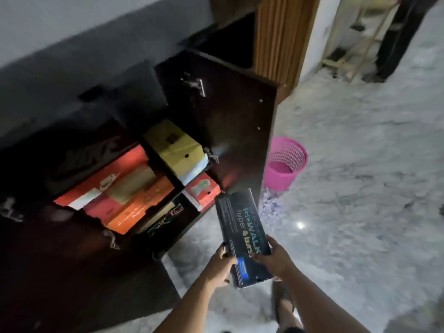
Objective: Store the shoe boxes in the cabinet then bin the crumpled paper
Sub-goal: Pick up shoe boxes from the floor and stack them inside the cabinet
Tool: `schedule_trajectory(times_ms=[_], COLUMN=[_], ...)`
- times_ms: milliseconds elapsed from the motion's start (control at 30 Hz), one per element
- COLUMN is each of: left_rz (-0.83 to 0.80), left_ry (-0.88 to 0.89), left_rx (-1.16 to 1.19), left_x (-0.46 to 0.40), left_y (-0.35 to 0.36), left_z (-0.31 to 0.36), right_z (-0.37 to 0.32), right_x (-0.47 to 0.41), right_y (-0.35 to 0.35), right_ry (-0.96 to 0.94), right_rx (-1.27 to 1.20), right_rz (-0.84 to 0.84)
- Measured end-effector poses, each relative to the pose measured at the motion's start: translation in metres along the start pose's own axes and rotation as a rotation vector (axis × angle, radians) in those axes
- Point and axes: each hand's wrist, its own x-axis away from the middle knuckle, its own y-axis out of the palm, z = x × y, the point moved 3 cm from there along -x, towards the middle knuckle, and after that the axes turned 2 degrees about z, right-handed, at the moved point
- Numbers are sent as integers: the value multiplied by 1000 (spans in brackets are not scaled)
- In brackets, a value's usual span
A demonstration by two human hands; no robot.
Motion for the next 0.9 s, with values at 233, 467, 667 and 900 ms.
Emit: schedule_trajectory(times_ms=[233, 467, 667, 900], left_rz=[210, 360, 451, 551], left_ry=[194, 362, 396, 275], left_rx=[85, 227, 339, 392], left_x=[7, -78, -165, -217], left_y=[-120, -194, -244, -265], left_z=[67, 160, 223, 252], right_z=[-168, -291, -356, -400], right_x=[-42, -168, -272, -323], right_y=[64, 98, 128, 166], right_ry=[-183, -177, -333, -356], right_rx=[151, 155, 168, 230], right_rz=[-20, -100, 56, -13])
